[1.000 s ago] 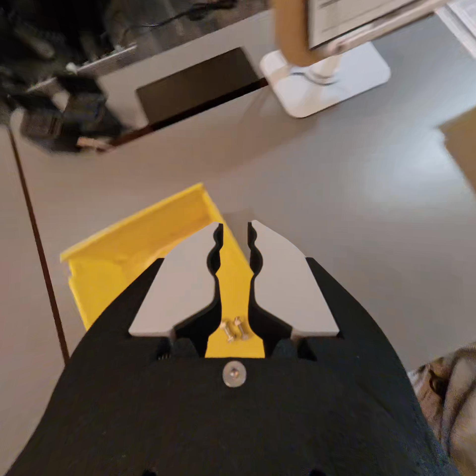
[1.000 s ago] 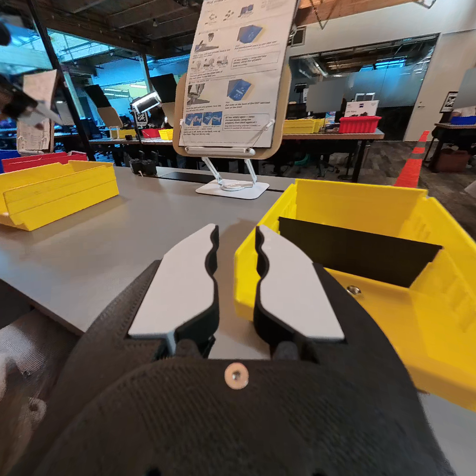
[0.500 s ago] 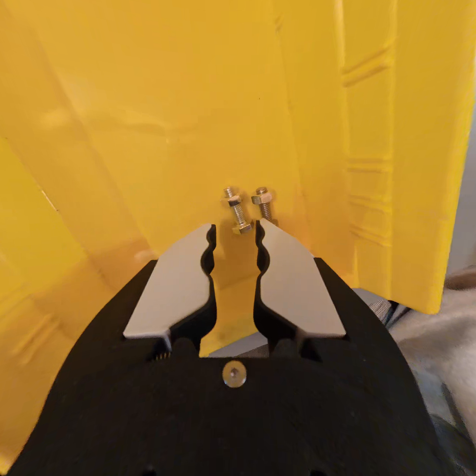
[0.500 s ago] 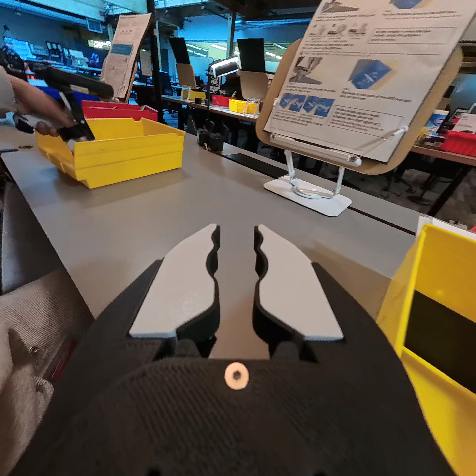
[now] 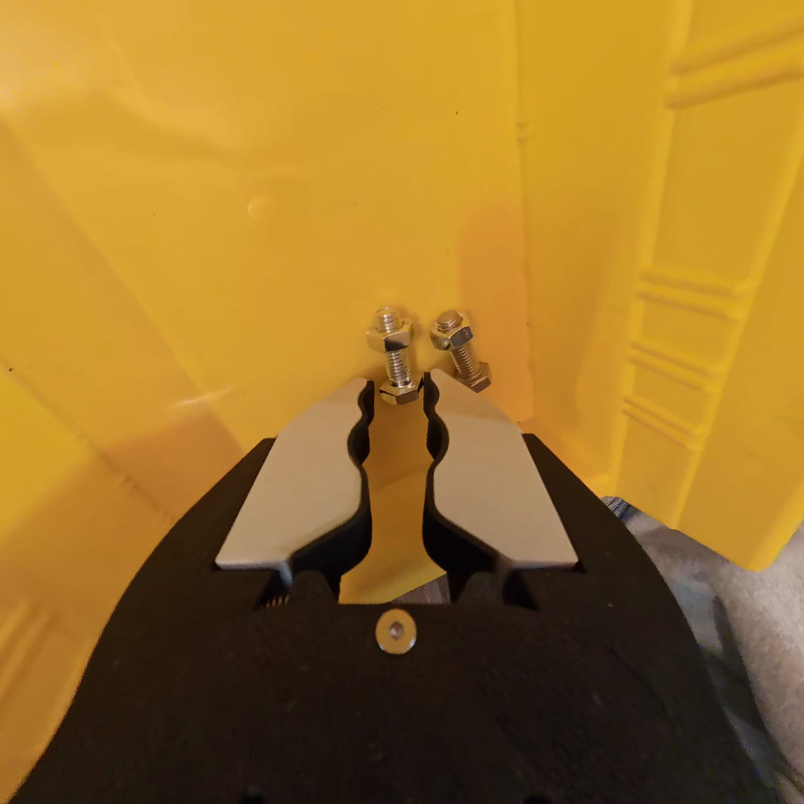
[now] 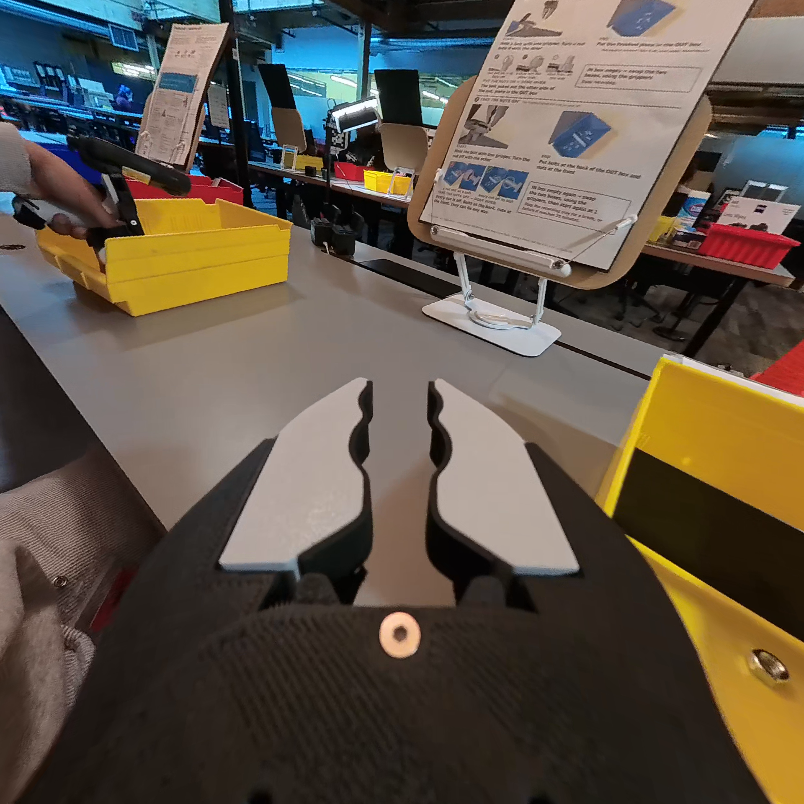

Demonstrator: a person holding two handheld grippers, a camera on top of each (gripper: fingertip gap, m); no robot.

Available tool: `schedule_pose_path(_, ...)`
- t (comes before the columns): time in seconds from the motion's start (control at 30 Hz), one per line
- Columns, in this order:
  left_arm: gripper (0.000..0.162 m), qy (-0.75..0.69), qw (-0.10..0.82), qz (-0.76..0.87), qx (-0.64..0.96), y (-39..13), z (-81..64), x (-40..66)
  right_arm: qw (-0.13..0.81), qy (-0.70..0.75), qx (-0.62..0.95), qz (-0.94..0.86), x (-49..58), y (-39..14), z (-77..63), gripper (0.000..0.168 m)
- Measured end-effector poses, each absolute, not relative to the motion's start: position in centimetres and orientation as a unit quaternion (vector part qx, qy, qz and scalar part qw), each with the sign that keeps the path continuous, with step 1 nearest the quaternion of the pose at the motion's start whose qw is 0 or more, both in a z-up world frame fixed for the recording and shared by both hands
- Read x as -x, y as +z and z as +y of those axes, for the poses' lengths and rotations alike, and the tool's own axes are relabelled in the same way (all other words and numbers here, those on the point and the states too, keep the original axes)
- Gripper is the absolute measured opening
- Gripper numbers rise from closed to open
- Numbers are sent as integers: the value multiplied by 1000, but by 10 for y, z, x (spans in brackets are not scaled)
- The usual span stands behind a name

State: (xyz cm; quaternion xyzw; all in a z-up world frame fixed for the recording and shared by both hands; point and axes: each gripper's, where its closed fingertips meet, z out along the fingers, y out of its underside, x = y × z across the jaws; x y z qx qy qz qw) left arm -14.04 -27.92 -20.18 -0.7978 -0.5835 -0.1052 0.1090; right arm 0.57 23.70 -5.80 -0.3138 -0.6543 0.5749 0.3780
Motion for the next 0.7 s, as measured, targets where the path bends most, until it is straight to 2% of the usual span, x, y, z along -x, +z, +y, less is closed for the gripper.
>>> schedule_pose_path(0.23,19,-102,112,-587,795,-203,-281,139,375,586,324,-641,-9,-58,247,24)
schedule_pose_path(0.4,18,-48,170,-598,782,-182,-284,150,371,591,330,-636,-11,-59,250,24)
schedule_pose_path(0.6,18,32,322,-587,742,-108,-274,172,363,596,313,-644,-10,-57,236,24)
schedule_pose_path(0.7,18,36,464,-529,710,-50,-233,177,351,609,291,-649,-6,-50,216,24)
